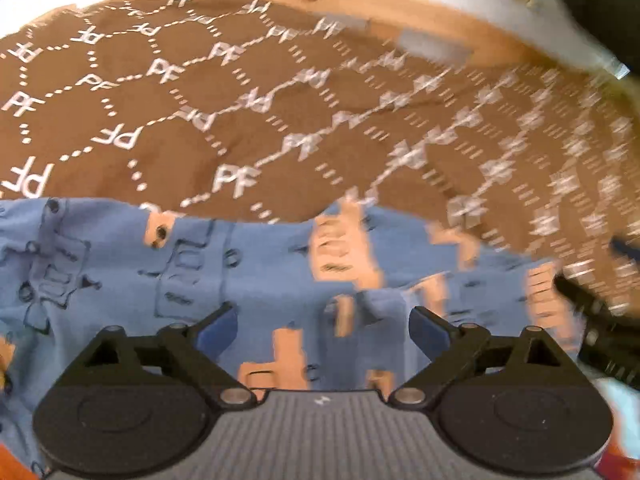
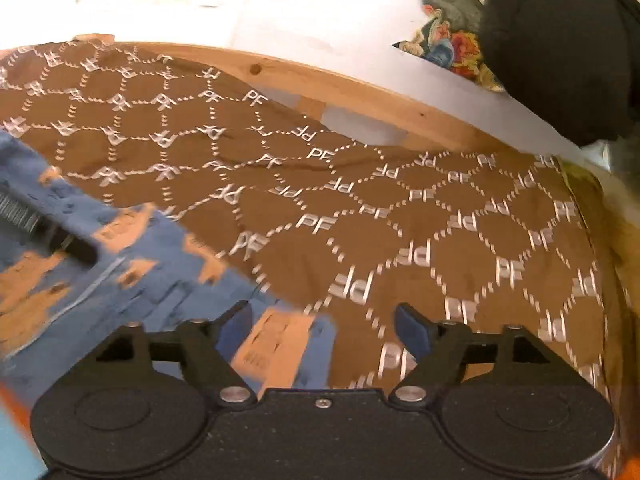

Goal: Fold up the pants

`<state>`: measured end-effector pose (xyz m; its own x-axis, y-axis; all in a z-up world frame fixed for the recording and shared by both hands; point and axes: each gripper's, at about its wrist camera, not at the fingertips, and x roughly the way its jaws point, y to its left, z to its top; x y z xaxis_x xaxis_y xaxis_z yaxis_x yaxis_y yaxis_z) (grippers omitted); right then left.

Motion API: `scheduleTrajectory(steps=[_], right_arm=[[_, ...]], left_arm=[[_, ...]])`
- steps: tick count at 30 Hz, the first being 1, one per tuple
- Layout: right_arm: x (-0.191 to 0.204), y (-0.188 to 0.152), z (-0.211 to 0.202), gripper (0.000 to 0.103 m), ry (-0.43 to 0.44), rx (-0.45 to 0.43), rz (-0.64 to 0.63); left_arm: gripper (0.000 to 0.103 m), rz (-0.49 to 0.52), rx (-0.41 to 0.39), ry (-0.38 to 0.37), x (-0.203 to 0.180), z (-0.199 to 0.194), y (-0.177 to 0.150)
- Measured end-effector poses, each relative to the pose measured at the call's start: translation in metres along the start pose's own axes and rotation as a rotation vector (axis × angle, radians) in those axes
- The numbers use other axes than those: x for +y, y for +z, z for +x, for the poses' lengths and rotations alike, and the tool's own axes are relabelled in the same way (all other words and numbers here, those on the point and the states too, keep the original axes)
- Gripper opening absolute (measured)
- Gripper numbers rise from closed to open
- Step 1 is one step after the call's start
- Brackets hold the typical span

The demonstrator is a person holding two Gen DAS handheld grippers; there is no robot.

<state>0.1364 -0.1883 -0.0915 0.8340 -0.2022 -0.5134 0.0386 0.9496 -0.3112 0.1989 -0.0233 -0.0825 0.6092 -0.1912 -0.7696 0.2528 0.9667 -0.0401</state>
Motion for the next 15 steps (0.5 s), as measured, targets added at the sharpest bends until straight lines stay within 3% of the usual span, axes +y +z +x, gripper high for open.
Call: scheduleTrajectory(steps=[1,3,5,9,11,13,15], right_arm=[[0.005,-0.001,0.016,0.082,0.02,0.026,-0.046],[0.01,-0.01,0.039,0.082,-0.005,0.077,-0.129],[0.0,-0.019,0.045,0.101,-0.027,0.047,-0.115],[-0.017,-0.025,0.038,0.101,-0.102,0.034,-0.125],[-0.023,-0.024,0.027,0.09,-0.127,0.038,-0.096],[-0.028,-0.022,0.008,0.09,-0.104,0.02,-0.053],[-0.023,-0.025,-0.015,0.092,-0.048,0.014,-0.036]], left_arm=[[0.096,0.007,0.019,0.053,-0.001,0.006,-0.003],[0.096,-0.009,0.0,0.05,0.004,0.008,-0.008],[0.096,-0.012,-0.013,0.047,0.011,0.006,-0.011],[0.096,0.021,-0.032,0.031,0.02,0.001,-0.019],[0.095,0.01,-0.033,0.045,0.022,-0.006,-0.021],[0.095,-0.035,-0.047,0.048,0.025,-0.018,-0.024],[0.095,-0.1,-0.054,0.002,0.03,-0.028,-0.026]])
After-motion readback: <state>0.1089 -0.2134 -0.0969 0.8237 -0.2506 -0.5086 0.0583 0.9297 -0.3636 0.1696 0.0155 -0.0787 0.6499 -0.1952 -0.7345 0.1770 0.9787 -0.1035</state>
